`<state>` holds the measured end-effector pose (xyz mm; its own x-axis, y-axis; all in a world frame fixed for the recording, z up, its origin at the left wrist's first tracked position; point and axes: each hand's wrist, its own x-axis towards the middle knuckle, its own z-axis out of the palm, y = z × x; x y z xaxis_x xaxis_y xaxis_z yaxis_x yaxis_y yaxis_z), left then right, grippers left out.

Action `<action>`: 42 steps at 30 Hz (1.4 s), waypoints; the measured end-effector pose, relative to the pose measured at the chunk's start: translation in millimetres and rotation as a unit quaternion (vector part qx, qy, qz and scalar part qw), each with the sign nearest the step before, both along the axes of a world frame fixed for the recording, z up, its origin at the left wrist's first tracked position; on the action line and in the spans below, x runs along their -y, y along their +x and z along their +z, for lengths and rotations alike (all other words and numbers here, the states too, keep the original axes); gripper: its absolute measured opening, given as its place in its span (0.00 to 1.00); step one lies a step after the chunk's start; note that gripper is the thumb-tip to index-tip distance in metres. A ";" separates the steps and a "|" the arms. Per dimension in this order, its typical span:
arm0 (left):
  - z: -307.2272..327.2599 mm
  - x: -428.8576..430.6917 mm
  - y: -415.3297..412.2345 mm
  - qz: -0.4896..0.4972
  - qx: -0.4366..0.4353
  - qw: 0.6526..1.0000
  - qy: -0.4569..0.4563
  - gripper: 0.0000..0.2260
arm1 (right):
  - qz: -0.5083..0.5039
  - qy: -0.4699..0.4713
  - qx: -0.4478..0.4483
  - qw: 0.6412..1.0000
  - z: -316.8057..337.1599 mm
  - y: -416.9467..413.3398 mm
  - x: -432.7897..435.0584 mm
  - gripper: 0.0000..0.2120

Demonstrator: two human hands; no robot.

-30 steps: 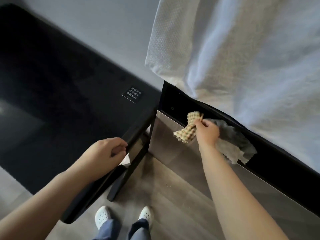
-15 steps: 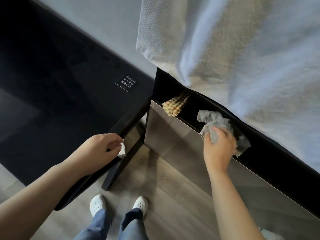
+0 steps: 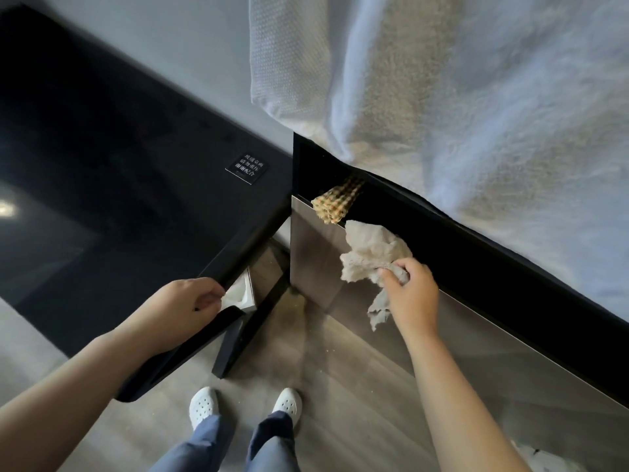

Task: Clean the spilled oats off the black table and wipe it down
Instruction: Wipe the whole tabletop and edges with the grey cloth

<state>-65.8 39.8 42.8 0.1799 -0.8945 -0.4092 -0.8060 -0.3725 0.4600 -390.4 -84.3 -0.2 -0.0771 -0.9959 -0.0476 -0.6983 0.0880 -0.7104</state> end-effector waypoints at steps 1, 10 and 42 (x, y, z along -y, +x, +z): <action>1.8 -4.3 2.1 0.006 -0.002 1.000 -0.002 0.06 | 0.010 0.004 0.024 1.000 5.0 9.9 -9.7 0.08; -5.4 -43.2 43.9 0.053 -0.018 0.998 0.020 0.06 | 0.064 0.146 0.097 0.982 21.4 90.8 -57.3 0.12; -66.8 90.6 252.4 -0.029 -0.085 0.995 -0.040 0.10 | 0.152 0.005 -0.282 0.947 -104.2 318.7 56.4 0.31</action>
